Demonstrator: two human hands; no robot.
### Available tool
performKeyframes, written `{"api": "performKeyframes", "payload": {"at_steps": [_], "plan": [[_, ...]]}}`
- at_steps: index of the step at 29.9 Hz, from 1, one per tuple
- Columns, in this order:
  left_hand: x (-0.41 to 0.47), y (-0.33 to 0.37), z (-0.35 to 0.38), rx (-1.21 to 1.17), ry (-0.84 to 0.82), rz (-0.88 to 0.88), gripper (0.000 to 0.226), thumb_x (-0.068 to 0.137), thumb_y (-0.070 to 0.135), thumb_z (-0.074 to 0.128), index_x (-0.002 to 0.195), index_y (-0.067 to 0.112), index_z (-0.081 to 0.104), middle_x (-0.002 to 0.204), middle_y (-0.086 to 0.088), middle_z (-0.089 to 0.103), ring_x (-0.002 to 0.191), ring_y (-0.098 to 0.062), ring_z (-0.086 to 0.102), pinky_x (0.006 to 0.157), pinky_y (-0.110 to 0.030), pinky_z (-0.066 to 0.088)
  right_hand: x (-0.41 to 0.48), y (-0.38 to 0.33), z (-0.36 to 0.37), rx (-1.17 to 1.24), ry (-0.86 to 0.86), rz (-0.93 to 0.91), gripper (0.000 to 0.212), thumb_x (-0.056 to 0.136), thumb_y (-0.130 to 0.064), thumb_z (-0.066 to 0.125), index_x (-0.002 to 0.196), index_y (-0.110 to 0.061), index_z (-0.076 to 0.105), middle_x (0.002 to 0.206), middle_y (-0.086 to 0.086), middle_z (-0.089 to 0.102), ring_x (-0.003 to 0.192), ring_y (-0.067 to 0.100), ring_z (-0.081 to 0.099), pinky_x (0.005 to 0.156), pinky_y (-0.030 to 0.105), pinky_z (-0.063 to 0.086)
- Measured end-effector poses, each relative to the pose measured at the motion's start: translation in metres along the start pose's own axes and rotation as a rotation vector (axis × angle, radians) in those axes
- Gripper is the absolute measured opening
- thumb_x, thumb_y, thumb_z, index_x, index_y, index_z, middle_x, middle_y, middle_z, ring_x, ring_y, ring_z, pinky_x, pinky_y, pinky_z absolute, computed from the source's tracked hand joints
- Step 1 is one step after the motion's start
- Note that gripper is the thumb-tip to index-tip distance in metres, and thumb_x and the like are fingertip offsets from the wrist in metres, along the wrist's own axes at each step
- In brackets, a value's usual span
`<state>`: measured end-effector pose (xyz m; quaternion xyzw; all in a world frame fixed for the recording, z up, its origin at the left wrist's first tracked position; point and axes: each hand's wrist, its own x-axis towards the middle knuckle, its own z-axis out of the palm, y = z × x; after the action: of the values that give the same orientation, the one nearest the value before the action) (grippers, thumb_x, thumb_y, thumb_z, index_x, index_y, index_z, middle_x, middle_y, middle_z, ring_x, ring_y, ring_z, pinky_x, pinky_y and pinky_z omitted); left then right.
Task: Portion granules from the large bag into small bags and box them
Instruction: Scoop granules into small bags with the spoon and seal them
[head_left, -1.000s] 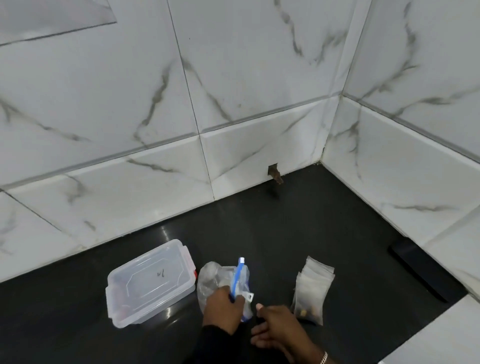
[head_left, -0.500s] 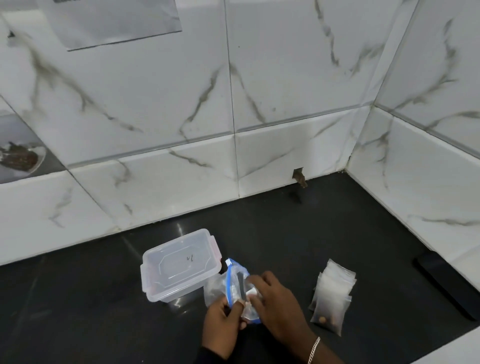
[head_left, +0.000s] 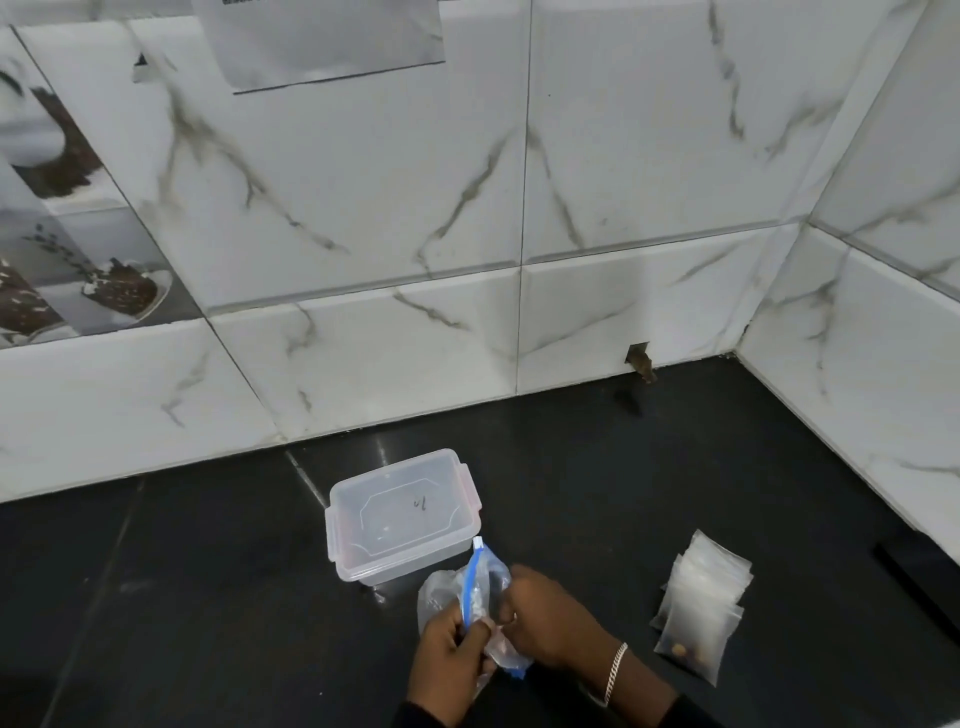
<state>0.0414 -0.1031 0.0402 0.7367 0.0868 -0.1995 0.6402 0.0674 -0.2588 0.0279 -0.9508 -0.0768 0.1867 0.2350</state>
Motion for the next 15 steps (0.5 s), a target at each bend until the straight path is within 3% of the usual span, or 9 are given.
{"api": "performKeyframes", "payload": {"at_steps": [2, 5, 8, 11, 15], "plan": [[0.002, 0.002, -0.006, -0.067, 0.094, 0.005, 0.014, 0.092, -0.005, 0.057, 0.081, -0.006, 0.066, 0.053, -0.012, 0.059, 0.043, -0.01, 0.052, 0.042, -0.02, 0.042, -0.006, -0.005, 0.0, -0.115, 0.24, -0.103, 0.037, 0.091, -0.046, 0.051, 0.099, -0.015, 0.072, 0.126, 0.003, 0.055, 0.109, 0.022, 0.053, 0.085, 0.031, 0.049], [0.005, 0.002, -0.013, -0.167, 0.18, -0.01, 0.018, 0.09, 0.002, 0.061, 0.077, -0.01, 0.063, 0.052, -0.014, 0.057, 0.041, -0.014, 0.051, 0.043, -0.021, 0.041, -0.019, -0.011, -0.005, -0.15, 0.498, -0.217, 0.027, 0.088, -0.045, 0.053, 0.094, -0.025, 0.07, 0.136, -0.001, 0.052, 0.117, 0.019, 0.048, 0.086, 0.029, 0.051], [0.009, -0.003, -0.019, -0.234, 0.214, -0.048, 0.017, 0.092, 0.003, 0.059, 0.082, -0.009, 0.065, 0.056, -0.018, 0.061, 0.047, -0.022, 0.053, 0.054, -0.03, 0.045, -0.026, -0.018, -0.014, -0.035, 0.496, -0.185, 0.021, 0.09, -0.041, 0.05, 0.093, -0.028, 0.066, 0.107, -0.01, 0.056, 0.091, 0.007, 0.054, 0.071, 0.02, 0.047], [0.009, -0.001, -0.021, -0.249, 0.21, -0.016, 0.012, 0.092, 0.002, 0.06, 0.088, -0.002, 0.071, 0.064, -0.02, 0.067, 0.054, -0.025, 0.058, 0.056, -0.031, 0.05, -0.027, -0.021, -0.012, -0.072, 0.442, -0.231, 0.015, 0.088, -0.038, 0.053, 0.083, -0.027, 0.061, 0.083, -0.009, 0.054, 0.065, 0.009, 0.055, 0.056, 0.021, 0.038], [0.005, 0.005, -0.018, -0.253, 0.223, 0.065, 0.015, 0.092, 0.002, 0.061, 0.087, 0.005, 0.074, 0.077, -0.027, 0.07, 0.062, -0.026, 0.062, 0.051, -0.027, 0.055, -0.032, -0.026, -0.01, -0.158, 0.47, -0.334, 0.013, 0.082, -0.033, 0.06, 0.077, -0.027, 0.05, 0.077, -0.011, 0.053, 0.061, 0.006, 0.049, 0.051, 0.021, 0.035]]}}
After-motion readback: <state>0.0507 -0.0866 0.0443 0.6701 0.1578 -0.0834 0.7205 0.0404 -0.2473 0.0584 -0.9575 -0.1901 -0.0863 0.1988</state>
